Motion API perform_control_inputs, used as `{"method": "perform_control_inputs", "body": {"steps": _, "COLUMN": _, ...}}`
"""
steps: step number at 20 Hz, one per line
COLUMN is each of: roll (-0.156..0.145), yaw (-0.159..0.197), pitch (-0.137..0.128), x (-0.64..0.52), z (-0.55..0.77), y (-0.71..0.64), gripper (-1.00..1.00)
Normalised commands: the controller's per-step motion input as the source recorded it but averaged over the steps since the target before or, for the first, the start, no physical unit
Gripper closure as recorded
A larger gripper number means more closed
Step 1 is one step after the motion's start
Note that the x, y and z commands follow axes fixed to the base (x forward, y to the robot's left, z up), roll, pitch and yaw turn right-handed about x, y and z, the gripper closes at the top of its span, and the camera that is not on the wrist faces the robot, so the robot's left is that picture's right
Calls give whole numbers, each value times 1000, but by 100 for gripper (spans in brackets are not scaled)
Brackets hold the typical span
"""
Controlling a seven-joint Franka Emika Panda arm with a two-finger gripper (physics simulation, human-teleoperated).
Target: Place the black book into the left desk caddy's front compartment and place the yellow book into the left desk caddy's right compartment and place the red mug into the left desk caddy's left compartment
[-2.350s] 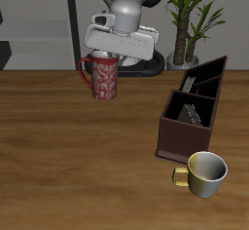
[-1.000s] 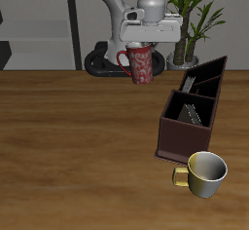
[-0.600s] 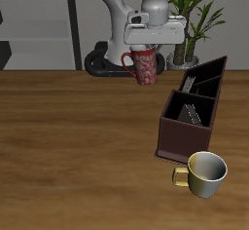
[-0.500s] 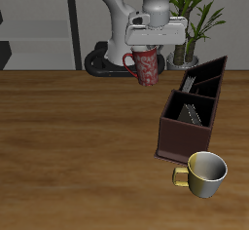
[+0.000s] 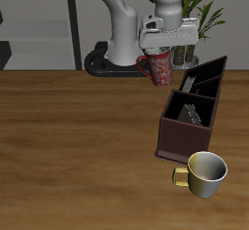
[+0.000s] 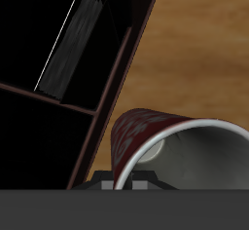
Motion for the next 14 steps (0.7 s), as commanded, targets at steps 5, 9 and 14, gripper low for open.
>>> {"method": "perform_control_inputs", "body": {"steps": 5, "roll": -25, "yaw": -23, "pitch": 25, "x": 30, "z": -13, "y": 257, "gripper": 100}}
{"method": "perform_control_inputs", "body": {"steps": 9, "roll": 21, "yaw": -22, "pitch": 50, "x": -81, "z": -26, "y": 305, "gripper": 100}}
{"method": "perform_control_inputs", "body": {"steps": 14, "roll": 65, "yaw": 16, "pitch": -5, "x": -33, "z": 92, "y": 377, "gripper": 100}}
